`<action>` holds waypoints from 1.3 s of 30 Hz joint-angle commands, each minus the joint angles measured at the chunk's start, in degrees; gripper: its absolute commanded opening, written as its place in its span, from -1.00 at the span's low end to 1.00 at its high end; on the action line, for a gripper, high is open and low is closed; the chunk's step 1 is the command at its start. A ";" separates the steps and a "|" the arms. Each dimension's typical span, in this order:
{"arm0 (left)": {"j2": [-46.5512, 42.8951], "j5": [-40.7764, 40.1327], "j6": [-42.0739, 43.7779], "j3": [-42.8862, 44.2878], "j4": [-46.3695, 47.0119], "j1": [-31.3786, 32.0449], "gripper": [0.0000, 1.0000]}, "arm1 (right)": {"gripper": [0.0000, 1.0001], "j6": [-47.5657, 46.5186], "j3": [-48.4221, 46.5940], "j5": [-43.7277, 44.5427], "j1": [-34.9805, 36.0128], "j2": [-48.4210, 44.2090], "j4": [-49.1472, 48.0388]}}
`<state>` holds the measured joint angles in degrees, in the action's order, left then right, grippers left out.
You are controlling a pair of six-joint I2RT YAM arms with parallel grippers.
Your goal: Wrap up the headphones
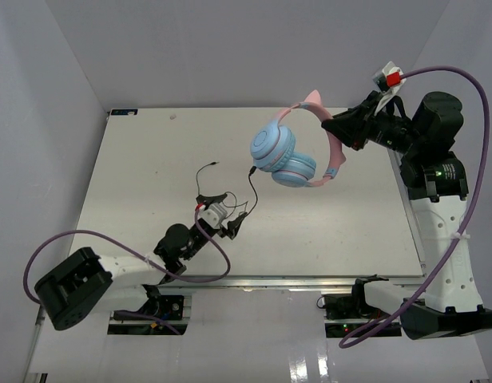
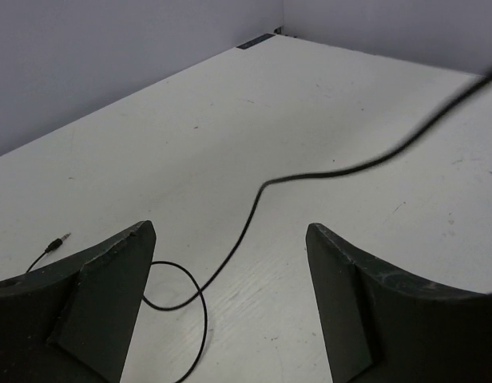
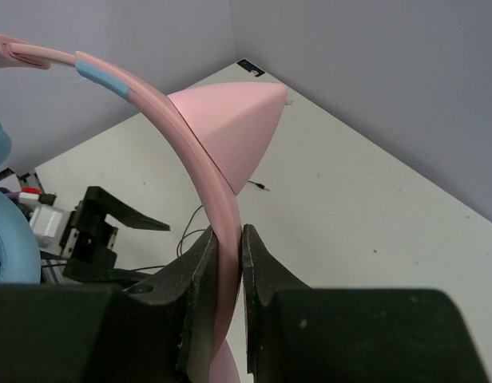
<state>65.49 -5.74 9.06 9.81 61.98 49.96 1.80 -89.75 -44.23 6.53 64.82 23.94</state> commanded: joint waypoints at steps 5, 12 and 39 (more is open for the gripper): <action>18.27 11.23 -6.33 12.56 12.64 -4.04 0.28 | -0.85 6.07 3.09 -4.15 -0.95 -3.25 -5.13; 19.24 15.47 -11.81 9.77 18.33 -4.88 -0.78 | -0.85 4.37 1.49 -1.83 -2.24 -2.55 -3.56; 3.98 27.00 -25.65 17.06 -47.05 -5.58 -1.00 | -0.85 18.49 6.31 43.06 1.36 3.18 -6.73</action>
<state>62.19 19.51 -11.33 20.66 28.70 44.51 13.07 -79.61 -14.64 7.40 68.75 23.42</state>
